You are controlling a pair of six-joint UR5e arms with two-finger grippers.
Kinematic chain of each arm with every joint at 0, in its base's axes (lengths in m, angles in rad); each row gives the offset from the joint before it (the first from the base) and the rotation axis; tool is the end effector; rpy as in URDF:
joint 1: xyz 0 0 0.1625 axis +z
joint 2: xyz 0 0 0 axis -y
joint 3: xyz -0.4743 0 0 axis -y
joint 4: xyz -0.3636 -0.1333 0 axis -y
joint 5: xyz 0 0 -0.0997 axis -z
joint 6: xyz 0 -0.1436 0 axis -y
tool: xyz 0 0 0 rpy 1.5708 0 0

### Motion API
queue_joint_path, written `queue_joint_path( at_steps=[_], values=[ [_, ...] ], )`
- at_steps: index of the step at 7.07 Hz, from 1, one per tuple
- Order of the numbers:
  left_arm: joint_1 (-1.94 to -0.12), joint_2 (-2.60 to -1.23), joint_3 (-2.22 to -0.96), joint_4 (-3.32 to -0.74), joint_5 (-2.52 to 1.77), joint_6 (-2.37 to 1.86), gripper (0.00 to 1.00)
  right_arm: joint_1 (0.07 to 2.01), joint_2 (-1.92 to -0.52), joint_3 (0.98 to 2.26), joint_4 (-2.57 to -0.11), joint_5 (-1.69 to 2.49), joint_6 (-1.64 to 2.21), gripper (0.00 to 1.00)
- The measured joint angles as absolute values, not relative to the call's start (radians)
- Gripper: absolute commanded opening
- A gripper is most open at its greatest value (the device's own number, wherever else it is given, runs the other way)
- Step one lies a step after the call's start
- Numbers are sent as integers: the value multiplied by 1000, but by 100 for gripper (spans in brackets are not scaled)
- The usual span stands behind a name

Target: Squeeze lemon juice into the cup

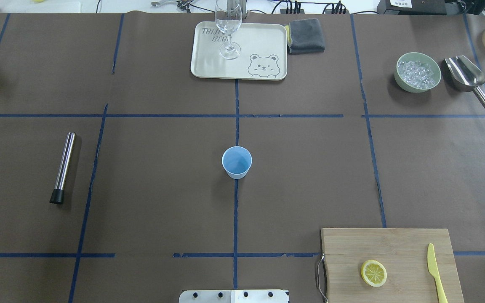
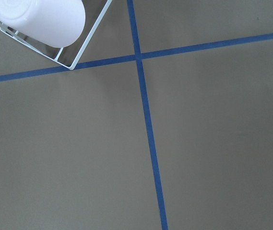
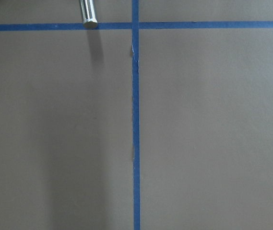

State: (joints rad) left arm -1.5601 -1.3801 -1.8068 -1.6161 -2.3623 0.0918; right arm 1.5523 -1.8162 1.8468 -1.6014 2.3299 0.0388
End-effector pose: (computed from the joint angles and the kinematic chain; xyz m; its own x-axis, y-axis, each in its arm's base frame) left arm -0.0271 -0.3821 0.7032 0.6981 0.1629 -0.6972 -0.0750 0.9851 0.1551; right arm 0.0280 -0.3485 0.7156 0.7255 0.0254 0.6878 -0.0097 0.9996 -0.0267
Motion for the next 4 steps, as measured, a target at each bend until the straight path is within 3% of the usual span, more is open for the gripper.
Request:
queue_joint_path(
  at_steps=[4],
  values=[
    [-1559, -1386, -1806, -1636, -2362, 94, 100, 1552, -1811, 1846, -1600, 2331, 44, 100]
  ],
)
